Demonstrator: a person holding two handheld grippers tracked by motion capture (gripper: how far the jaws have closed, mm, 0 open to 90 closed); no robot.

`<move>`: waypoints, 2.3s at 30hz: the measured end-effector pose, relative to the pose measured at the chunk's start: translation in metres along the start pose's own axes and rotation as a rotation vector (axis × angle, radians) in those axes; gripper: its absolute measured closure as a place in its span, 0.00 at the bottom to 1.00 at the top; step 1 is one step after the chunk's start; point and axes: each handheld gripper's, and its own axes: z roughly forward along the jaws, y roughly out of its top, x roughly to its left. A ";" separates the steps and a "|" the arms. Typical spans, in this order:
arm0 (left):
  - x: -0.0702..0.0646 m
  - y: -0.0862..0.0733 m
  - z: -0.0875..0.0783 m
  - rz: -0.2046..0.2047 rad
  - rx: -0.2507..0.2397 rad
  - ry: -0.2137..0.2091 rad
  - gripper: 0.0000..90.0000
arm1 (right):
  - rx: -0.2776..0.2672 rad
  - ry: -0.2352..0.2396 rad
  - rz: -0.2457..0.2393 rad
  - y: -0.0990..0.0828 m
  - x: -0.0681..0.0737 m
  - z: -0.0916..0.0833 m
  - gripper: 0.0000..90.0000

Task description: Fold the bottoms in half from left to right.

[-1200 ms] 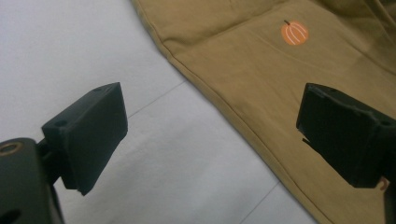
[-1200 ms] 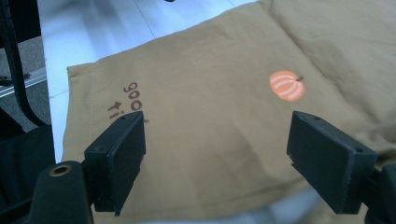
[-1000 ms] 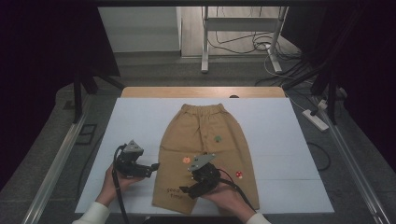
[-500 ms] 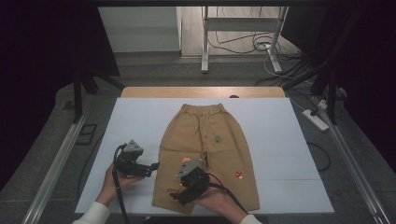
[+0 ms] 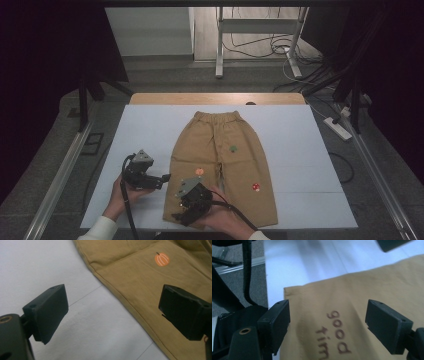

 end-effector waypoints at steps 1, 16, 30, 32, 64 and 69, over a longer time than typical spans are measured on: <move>0.000 0.000 0.000 -0.002 0.000 0.001 0.10 | 0.010 0.001 -0.011 0.002 0.003 0.003 0.22; 0.003 0.000 0.000 -0.018 -0.001 0.005 0.10 | 0.040 0.026 -0.065 0.014 0.017 0.026 0.23; 0.007 -0.003 -0.004 -0.052 -0.012 -0.016 0.10 | 0.051 -0.037 -0.053 0.012 0.004 0.018 0.89; 0.006 -0.001 -0.005 -0.052 -0.021 -0.020 0.11 | 0.041 -0.020 -0.031 0.009 -0.001 0.015 0.95; 0.011 0.047 0.029 -0.025 0.013 -0.061 0.12 | -0.028 0.027 -0.005 0.010 -0.003 -0.009 0.95; 0.014 0.057 0.039 -0.012 0.033 -0.058 0.12 | -0.020 0.026 -0.007 0.010 -0.003 -0.009 0.95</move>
